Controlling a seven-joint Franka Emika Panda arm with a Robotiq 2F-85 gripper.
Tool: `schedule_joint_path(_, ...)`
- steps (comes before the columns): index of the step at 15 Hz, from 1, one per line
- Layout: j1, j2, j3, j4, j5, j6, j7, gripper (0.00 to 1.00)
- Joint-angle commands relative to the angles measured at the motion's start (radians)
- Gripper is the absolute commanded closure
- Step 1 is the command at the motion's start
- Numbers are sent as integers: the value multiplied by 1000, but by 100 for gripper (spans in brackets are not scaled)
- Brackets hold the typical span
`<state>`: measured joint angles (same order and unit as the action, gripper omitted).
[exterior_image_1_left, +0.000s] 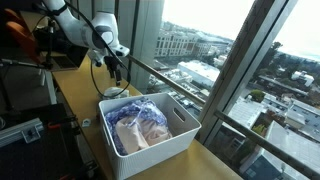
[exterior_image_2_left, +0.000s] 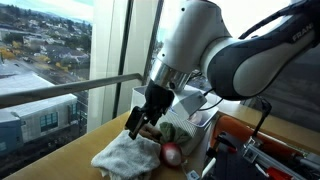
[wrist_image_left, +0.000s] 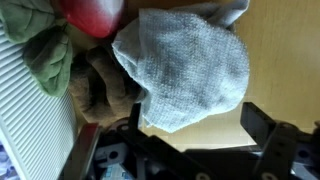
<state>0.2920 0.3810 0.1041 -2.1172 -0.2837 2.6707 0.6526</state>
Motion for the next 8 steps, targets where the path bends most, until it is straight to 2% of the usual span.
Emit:
schedule_joint_path(1, 116, 183, -95, 129, -73, 19, 44, 0)
schedule_joint_path(5, 193, 353, -186, 243, -77, 10, 35, 0)
schedule_joint_path(8, 190, 413, -180, 272, -28, -13, -6, 0)
